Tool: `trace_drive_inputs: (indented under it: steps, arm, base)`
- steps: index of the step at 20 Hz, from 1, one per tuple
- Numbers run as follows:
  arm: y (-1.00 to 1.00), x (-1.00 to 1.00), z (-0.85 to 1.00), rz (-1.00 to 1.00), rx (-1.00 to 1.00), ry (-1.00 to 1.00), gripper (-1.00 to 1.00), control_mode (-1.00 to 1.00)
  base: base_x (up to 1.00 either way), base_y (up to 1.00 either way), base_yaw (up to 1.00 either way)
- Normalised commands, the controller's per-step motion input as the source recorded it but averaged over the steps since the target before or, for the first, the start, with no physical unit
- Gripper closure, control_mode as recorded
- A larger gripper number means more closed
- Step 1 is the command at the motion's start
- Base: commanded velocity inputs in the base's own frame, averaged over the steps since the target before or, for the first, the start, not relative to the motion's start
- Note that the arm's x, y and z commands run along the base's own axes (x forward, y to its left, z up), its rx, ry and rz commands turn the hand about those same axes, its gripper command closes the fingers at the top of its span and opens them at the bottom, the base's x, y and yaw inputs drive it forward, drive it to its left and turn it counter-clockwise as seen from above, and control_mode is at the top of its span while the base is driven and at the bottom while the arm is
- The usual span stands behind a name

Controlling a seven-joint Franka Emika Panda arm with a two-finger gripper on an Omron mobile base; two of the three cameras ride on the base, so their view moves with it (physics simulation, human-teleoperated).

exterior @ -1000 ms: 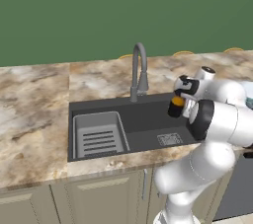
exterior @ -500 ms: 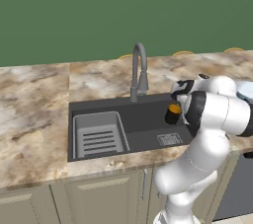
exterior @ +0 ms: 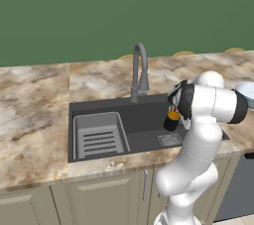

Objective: Pick the mug and place it in the sink. Pick the bowl and place it in the open cabinet and then close the cabinet.

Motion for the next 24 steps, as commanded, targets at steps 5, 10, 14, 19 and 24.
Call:
trace_drive_inputs:
  steps: [5, 10, 14, 19, 24]
  arm:
    - [0.11, 0.26, -0.27, 0.1, -0.03, 0.0, 1.0, -1.0]
    - [0.01, 0.32, -0.29, 0.0, -0.1, 0.0, 1.0, -1.0]
    - [0.01, 0.23, -0.32, 0.01, -0.08, 0.0, 1.0, -1.0]
    - [0.02, 0.24, -0.32, 0.02, -0.05, 0.0, 1.0, -1.0]
    - [0.0, 0.18, -0.27, 0.06, -0.01, 0.0, 1.0, -1.0]
  base:
    - [0.0, 0.0, 0.0]
    - [0.0, 0.0, 0.0]
    - [0.0, 0.0, 0.0]
    - [0.0, 0.0, 0.0]
    - [0.0, 0.0, 0.0]
